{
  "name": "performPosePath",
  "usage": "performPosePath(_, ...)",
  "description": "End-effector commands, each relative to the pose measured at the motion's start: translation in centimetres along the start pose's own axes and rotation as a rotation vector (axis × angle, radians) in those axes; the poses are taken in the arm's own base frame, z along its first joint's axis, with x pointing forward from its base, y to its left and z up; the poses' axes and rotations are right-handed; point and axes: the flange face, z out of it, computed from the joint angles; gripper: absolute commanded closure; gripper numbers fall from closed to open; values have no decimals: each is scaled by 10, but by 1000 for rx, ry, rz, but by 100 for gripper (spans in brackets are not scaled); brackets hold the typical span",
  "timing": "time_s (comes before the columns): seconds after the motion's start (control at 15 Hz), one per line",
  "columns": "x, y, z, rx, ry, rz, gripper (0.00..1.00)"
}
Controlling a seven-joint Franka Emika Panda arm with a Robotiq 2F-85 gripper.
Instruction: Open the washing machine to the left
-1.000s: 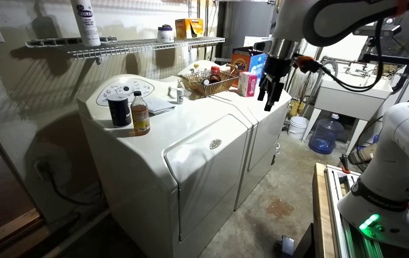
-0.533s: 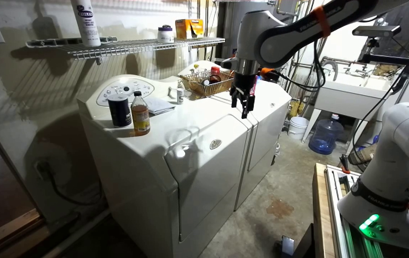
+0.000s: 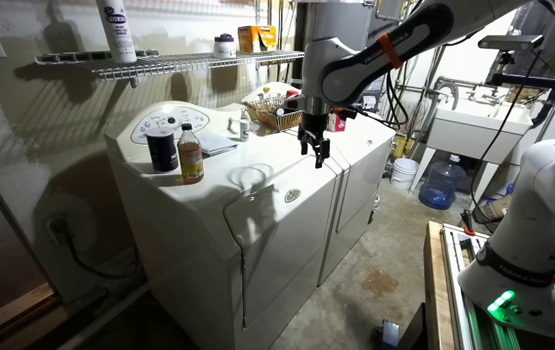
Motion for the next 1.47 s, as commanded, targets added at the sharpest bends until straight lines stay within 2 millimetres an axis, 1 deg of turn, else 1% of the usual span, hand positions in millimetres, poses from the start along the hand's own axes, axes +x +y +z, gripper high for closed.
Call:
performPosePath(0.0,1,0,-1,0,0,-1,0)
performPosePath(0.13,2,0,-2,-1,1,-2,0)
performPosePath(0.33,8,17,15,5,54,-54,0)
performPosePath(0.73,17,59,70,-22,-1,-147,0)
performPosePath(0.93,20,81,92,-27,-33,-226,0)
performPosePath(1.2,14,108,104,-4,-52,-303,0)
performPosePath(1.4,7,117,112,65,-51,-369,0)
